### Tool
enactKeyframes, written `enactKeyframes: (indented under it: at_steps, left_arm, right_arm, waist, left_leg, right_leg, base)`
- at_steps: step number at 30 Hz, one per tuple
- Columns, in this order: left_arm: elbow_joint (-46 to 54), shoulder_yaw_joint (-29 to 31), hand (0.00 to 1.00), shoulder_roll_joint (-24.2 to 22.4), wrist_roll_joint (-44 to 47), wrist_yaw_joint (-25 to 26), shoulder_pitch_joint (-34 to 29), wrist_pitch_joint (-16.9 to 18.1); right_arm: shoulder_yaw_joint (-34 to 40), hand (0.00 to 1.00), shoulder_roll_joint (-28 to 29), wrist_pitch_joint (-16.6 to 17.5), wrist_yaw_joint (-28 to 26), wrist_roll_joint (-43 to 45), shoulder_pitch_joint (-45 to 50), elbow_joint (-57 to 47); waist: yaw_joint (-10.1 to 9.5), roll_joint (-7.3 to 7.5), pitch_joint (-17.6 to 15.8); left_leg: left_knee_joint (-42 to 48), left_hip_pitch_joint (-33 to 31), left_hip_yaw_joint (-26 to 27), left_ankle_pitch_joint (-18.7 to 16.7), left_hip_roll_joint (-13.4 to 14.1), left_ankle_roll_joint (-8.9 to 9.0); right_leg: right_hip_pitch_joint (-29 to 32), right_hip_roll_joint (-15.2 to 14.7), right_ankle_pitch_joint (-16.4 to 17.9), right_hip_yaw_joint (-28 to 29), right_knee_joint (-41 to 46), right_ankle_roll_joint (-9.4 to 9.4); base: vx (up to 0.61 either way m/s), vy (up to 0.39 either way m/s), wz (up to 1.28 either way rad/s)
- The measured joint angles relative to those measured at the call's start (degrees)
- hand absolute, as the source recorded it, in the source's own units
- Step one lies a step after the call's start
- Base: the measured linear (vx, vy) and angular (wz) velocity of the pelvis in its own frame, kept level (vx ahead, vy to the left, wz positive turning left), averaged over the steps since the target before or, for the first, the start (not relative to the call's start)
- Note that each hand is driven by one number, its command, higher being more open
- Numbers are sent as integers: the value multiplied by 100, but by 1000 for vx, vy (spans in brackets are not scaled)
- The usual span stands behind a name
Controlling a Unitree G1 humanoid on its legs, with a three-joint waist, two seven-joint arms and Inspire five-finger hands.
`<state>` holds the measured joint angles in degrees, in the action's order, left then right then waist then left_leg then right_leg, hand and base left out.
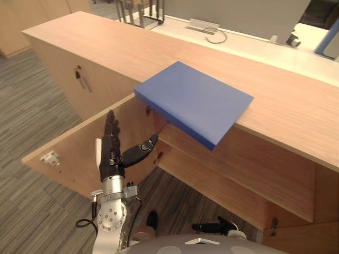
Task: Walk over to the cabinet, pick up the folder, carry it to the office cabinet, place the folder inside the office cabinet, then close the office cabinet door
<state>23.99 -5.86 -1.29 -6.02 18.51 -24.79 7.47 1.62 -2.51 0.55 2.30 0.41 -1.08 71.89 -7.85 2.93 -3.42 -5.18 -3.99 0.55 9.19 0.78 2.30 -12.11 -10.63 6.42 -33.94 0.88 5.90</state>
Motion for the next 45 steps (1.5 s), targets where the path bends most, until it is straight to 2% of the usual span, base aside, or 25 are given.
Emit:
enactKeyframes:
  at_steps: [5, 9, 13, 19, 20, 24, 27, 33, 38, 45]
  left_arm:
    - [512, 331, 100, 17, -857, 720, 31, 5]
    - [598, 508, 100, 16, -1096, 1031, 152, 12]
    - [605, 569, 100, 35, -1496, 1206, 242, 12]
    - [700, 482, 100, 378, -2183, 1233, 245, 11]
    - [789, 345, 100, 552, -2382, 1205, 246, 13]
    - [834, 171, 100, 846, -2693, 1057, 256, 177]
    - [833, 186, 100, 950, -2846, 956, 256, 183]
    - [813, 269, 100, 1266, -3282, 875, 477, 228]
    - [813, 307, 100, 1402, -3290, 869, 479, 249]
    - [808, 437, 100, 1918, -3535, 862, 685, 290]
  right_arm:
    - [-175, 100, 3, 21, 91, -3, -66, 179]
    - [-219, 100, 20, 23, 97, -8, -85, 262]
    - [-232, 100, 29, 23, 99, -8, -88, 268]
    - [-243, 100, 43, 37, 98, -16, -99, 375]
    - [-247, 100, 42, 43, 98, -17, -103, 376]
    - [-289, 100, 21, 117, 88, -90, -141, 379]
    - [-288, 100, 23, 121, 78, -204, -183, 376]
    - [-292, 100, -17, 135, 30, -240, -187, 378]
    - [-293, 100, -52, 136, -58, -250, -202, 377]
    - [-369, 100, -102, 143, -82, -459, -213, 365]
  waist:
    - [-105, 91, 36]
    - [-139, 177, 87]
    - [-124, 196, 97]
    - [-123, 225, 116]
    - [-123, 227, 118]
    - [-78, 196, 140]
    - [28, 183, 138]
    - [53, 115, 177]
    - [111, 52, 207]
    - [166, -4, 247]
  left_leg:
    - [1, -70, -108, 114, -5, 14]
    - [2, -77, -114, 132, 7, 23]
    - [4, -81, -113, 150, 9, 1]
    - [7, -87, -66, 143, 74, 10]
    - [8, -73, -12, 147, 88, 15]
    - [7, -32, 172, 115, 189, 62]
    - [6, 27, 273, 93, 229, 92]
    - [5, 70, 477, 62, 305, 131]
    - [2, 150, 620, 40, 358, 160]
    - [1, 245, 771, 6, 429, 201]
  right_leg:
    - [13, 80, 32, -69, -8, 16]
    - [14, 97, 29, -72, -12, 17]
    - [23, 117, 25, -57, -24, 20]
    - [23, 175, 0, -9, -107, 25]
    - [32, 186, -1, 31, -106, 27]
    - [124, 198, -12, 267, -99, 8]
    - [125, 231, -13, 366, -99, 5]
    - [196, 265, -41, 588, -100, -25]
    - [200, 281, -67, 737, -99, -54]
    - [217, 288, -78, 913, -112, -81]
  base:
    - [-70, 3, 13]
    - [0, 0, 0]
    - [0, 0, 0]
    - [5, -18, -6]
    - [-7, -19, -16]
    - [-10, -16, -27]
    - [-5, -32, -22]
    - [3, -29, -18]
    - [-12, -18, -15]
    - [-23, -13, -12]
